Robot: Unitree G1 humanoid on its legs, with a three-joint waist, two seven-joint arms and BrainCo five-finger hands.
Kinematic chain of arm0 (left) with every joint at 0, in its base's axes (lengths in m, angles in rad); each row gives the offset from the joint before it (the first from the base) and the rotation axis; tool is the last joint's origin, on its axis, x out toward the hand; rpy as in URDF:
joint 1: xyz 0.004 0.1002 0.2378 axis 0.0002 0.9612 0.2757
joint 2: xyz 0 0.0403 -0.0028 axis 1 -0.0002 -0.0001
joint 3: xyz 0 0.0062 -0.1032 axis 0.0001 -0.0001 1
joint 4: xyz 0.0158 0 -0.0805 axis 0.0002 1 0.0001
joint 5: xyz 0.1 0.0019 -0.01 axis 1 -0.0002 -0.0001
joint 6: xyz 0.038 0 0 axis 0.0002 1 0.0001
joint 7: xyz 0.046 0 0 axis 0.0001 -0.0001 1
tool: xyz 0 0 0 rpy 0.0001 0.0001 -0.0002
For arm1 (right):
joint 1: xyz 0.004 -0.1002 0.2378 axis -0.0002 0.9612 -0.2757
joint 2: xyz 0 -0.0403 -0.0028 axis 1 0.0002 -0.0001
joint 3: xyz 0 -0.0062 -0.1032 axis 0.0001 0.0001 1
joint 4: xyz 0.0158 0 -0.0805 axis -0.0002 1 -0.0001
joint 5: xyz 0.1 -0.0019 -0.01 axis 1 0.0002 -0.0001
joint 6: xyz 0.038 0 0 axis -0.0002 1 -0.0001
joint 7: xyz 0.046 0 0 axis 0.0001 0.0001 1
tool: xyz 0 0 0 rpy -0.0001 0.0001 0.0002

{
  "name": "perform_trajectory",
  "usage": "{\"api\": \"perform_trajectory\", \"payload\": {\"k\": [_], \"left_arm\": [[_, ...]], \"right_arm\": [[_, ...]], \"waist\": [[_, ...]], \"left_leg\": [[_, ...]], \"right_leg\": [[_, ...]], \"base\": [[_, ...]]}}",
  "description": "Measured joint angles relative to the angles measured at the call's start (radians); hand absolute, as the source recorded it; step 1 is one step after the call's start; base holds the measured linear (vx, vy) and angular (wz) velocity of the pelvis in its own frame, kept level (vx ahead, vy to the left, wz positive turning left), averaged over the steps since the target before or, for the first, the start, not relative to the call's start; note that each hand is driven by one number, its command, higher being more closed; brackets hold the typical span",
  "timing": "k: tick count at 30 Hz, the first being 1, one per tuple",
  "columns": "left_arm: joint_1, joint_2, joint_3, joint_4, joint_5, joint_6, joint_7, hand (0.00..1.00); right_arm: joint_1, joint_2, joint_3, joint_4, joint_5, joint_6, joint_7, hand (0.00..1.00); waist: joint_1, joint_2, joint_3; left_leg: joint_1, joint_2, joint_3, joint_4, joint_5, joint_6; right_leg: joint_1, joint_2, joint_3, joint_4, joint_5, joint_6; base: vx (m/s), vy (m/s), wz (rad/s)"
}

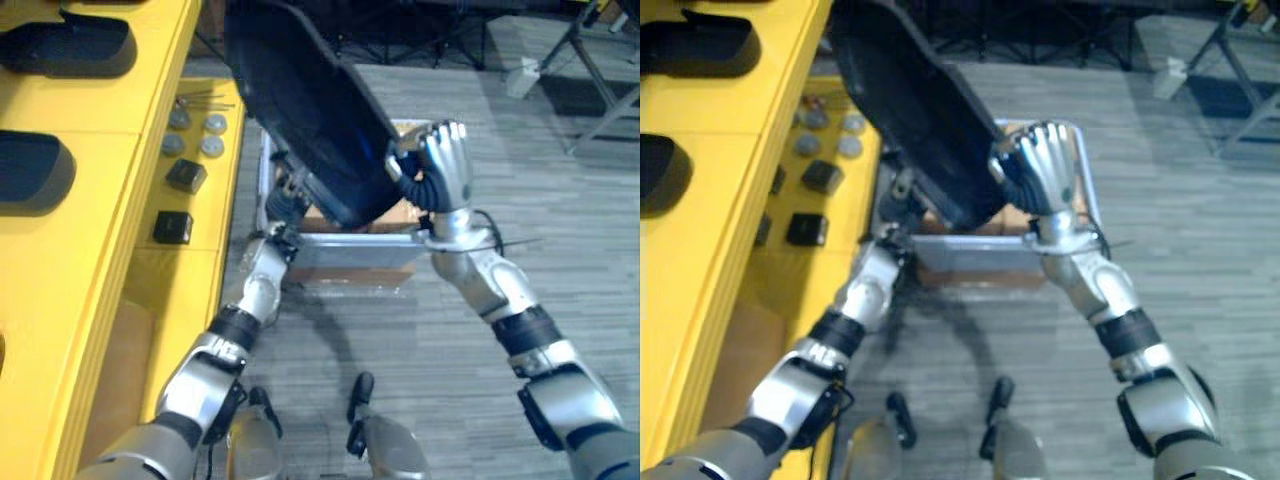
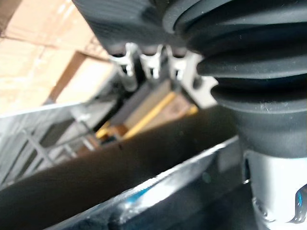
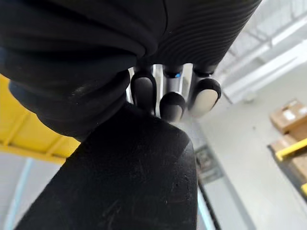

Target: Walk over and take plastic housings, then place them on the shelf

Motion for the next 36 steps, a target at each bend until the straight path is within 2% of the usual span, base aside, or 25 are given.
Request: {"api": "perform_trajectory", "payload": {"k": [2, 3, 10, 15, 17, 21, 22, 24, 26, 32, 34, 36], "left_arm": [[0.004, -0.003, -0.021, 0.000, 0.000, 0.011, 0.005, 0.00], [0.007, -0.003, -0.021, 0.000, 0.000, 0.016, 0.007, 1.00], [0.019, -0.001, -0.028, 0.000, 0.003, 0.014, 0.061, 1.00], [0.055, 0.001, -0.026, -0.028, 0.043, -0.011, 0.121, 1.00], [0.079, 0.001, -0.026, -0.028, 0.046, -0.017, 0.135, 1.00], [0.119, 0.001, -0.021, -0.029, 0.108, -0.028, 0.144, 1.00], [0.120, 0.002, -0.018, -0.031, 0.119, -0.031, 0.144, 1.00], [0.123, 0.003, -0.018, -0.045, 0.120, -0.034, 0.144, 1.00], [0.140, 0.006, -0.019, -0.065, 0.122, -0.057, 0.137, 1.00], [0.160, 0.008, -0.018, -0.082, 0.152, -0.073, 0.144, 1.00], [0.184, 0.012, -0.017, -0.120, 0.186, -0.081, 0.167, 1.00], [0.213, 0.011, -0.013, -0.167, 0.247, -0.092, 0.210, 1.00]], "right_arm": [[0.014, 0.007, 0.021, 0.000, 0.000, 0.000, 0.016, 1.00], [0.018, 0.010, 0.023, 0.000, 0.000, 0.001, 0.019, 1.00], [0.025, 0.042, 0.049, 0.010, 0.004, 0.002, 0.037, 1.00], [0.073, 0.063, 0.064, 0.010, 0.005, 0.001, 0.040, 1.00], [0.104, 0.074, 0.080, 0.007, 0.005, -0.001, 0.041, 1.00], [0.136, 0.095, 0.094, -0.010, 0.004, -0.029, 0.040, 1.00], [0.144, 0.096, 0.093, -0.020, 0.005, -0.037, 0.040, 0.00], [0.156, 0.098, 0.093, -0.039, 0.004, -0.044, 0.037, 0.00], [0.168, 0.098, 0.093, -0.050, 0.004, -0.064, 0.038, 0.00], [0.198, 0.096, 0.103, -0.056, 0.051, -0.062, 0.050, 0.00], [0.213, 0.097, 0.113, -0.060, 0.132, -0.068, 0.064, 0.00], [0.223, 0.099, 0.106, -0.093, 0.262, -0.079, 0.139, 0.00]], "waist": [[0.006, 0.000, -0.009], [0.006, 0.000, -0.012], [0.009, 0.000, -0.023], [0.009, -0.001, -0.024], [0.009, -0.002, -0.043], [0.009, -0.004, -0.061], [0.009, -0.004, -0.061], [0.009, -0.004, -0.062], [0.009, -0.004, -0.062], [0.008, -0.008, -0.064], [0.008, -0.012, -0.067], [0.007, -0.020, -0.071]], "left_leg": [[0.000, 0.000, -0.001, -0.001, 0.000, 0.000], [0.000, 0.000, -0.001, -0.001, 0.000, 0.000], [0.002, -0.006, -0.004, -0.003, 0.000, 0.000], [0.017, -0.008, -0.011, -0.008, 0.000, 0.000], [0.018, -0.011, -0.018, -0.016, 0.000, 0.000], [0.020, -0.012, -0.020, -0.021, 0.001, -0.001], [0.021, -0.013, -0.020, -0.022, 0.001, -0.001], [0.023, -0.014, -0.019, -0.024, 0.001, -0.001], [0.034, -0.015, -0.012, -0.032, 0.002, -0.002], [0.044, -0.020, -0.008, -0.057, 0.013, -0.007], [0.054, -0.026, -0.003, -0.070, 0.017, -0.008], [0.064, -0.029, 0.001, -0.077, 0.018, -0.007]], "right_leg": [[0.000, 0.000, 0.000, -0.001, 0.000, 0.000], [0.001, 0.000, 0.000, -0.001, 0.000, 0.000], [0.006, -0.002, -0.002, -0.008, 0.003, 0.004], [0.031, -0.002, -0.015, -0.018, 0.004, 0.004], [0.037, -0.001, -0.021, -0.028, 0.004, 0.004], [0.038, -0.002, -0.023, -0.029, 0.003, 0.004], [0.039, -0.002, -0.022, -0.029, 0.003, 0.004], [0.039, -0.003, -0.022, -0.029, 0.003, 0.004], [0.041, -0.006, -0.017, -0.029, 0.003, 0.004], [0.039, -0.009, -0.018, -0.029, 0.003, 0.004], [0.041, -0.012, -0.016, -0.029, 0.003, 0.004], [0.045, -0.015, -0.014, -0.029, 0.002, 0.004]], "base": [[0.00, 0.067, 0.00], [0.01, 0.061, 0.00], [0.01, 0.061, 0.01], [0.01, 0.059, 0.07], [0.03, 0.050, 0.08], [0.03, 0.065, 0.02], [-0.01, 0.055, 0.00], [-0.01, 0.058, -0.02], [0.00, 0.064, -0.08], [0.01, 0.054, -0.02], [0.03, 0.048, -0.03], [0.03, 0.057, -0.02]]}}
